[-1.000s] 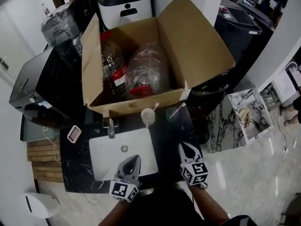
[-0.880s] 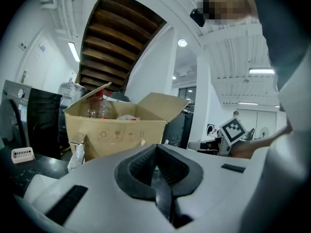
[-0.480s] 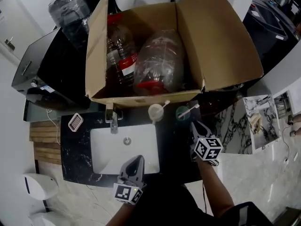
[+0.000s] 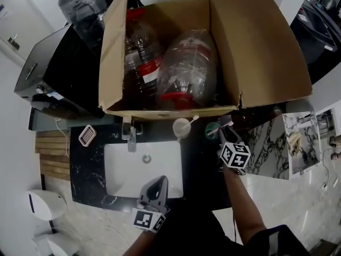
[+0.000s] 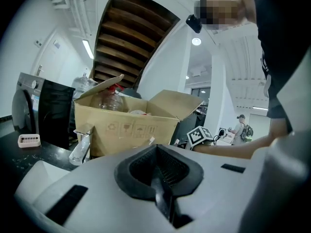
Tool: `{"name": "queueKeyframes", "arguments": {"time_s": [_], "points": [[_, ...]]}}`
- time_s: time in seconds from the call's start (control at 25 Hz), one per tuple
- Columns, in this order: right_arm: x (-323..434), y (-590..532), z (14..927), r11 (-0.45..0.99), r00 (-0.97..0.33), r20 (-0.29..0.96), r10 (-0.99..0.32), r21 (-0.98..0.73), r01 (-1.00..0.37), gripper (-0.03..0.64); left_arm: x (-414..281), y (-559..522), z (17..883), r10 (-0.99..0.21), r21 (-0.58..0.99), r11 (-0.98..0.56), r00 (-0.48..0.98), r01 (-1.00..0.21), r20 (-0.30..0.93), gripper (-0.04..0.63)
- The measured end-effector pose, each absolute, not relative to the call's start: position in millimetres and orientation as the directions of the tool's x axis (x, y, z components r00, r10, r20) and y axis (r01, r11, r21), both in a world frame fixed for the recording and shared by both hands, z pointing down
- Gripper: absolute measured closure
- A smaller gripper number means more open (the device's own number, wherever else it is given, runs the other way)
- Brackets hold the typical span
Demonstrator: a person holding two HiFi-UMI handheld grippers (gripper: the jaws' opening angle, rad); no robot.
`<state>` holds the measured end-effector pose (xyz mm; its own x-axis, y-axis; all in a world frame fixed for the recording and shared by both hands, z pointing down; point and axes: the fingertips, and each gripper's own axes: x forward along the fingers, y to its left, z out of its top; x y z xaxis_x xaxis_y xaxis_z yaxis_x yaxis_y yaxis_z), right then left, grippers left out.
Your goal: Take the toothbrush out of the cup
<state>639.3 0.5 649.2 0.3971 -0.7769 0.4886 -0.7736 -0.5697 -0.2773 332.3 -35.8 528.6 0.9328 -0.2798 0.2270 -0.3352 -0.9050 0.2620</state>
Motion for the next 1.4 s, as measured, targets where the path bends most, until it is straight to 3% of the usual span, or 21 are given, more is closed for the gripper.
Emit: {"name": "queueKeyframes", "arguments": {"time_s": [0.2,0.32,0.48,0.84,1.16,1.4], "points": [[651.8,-4.2,656.4,-0.602,0.417,0.498,-0.760,-0.297,-0.741,0.483,325.7,-37.1,535.7,-0.308,0.264,-0.891,0.919,-0.370,0.248,0.571],[652.3,-8.6,652.8,-0.588,0.417,0.478,-0.773,-0.295,-0.753,0.547,322.9,-37.6,535.6,-0.325,0.262,-0.884,0.913,-0.386,0.248,0.571],[647.2,-15.0,641.8,-0.558,0.412,0.435,-0.801,-0.291,-0.777,0.584,319.1,-39.5,536.3,-0.353,0.256,-0.874,0.901,-0.413,0.251,0.571],[625.6,-23.2,584.6,-0.469,0.398,0.320,-0.859,-0.186,-0.863,0.588,289.3,-47.2,529.5,-0.456,0.244,-0.829,0.860,-0.504,0.229,0.571],[569.0,-8.8,508.0,-0.441,0.403,0.190,-0.895,-0.238,-0.866,0.588,228.0,-63.8,514.4,-0.513,0.240,-0.806,0.841,-0.541,0.172,0.571],[471.1,-25.5,489.0,-0.372,0.335,0.188,-0.923,-0.225,-0.901,0.588,147.2,-75.1,497.9,-0.552,0.286,-0.780,0.827,-0.557,0.104,0.571]]}}
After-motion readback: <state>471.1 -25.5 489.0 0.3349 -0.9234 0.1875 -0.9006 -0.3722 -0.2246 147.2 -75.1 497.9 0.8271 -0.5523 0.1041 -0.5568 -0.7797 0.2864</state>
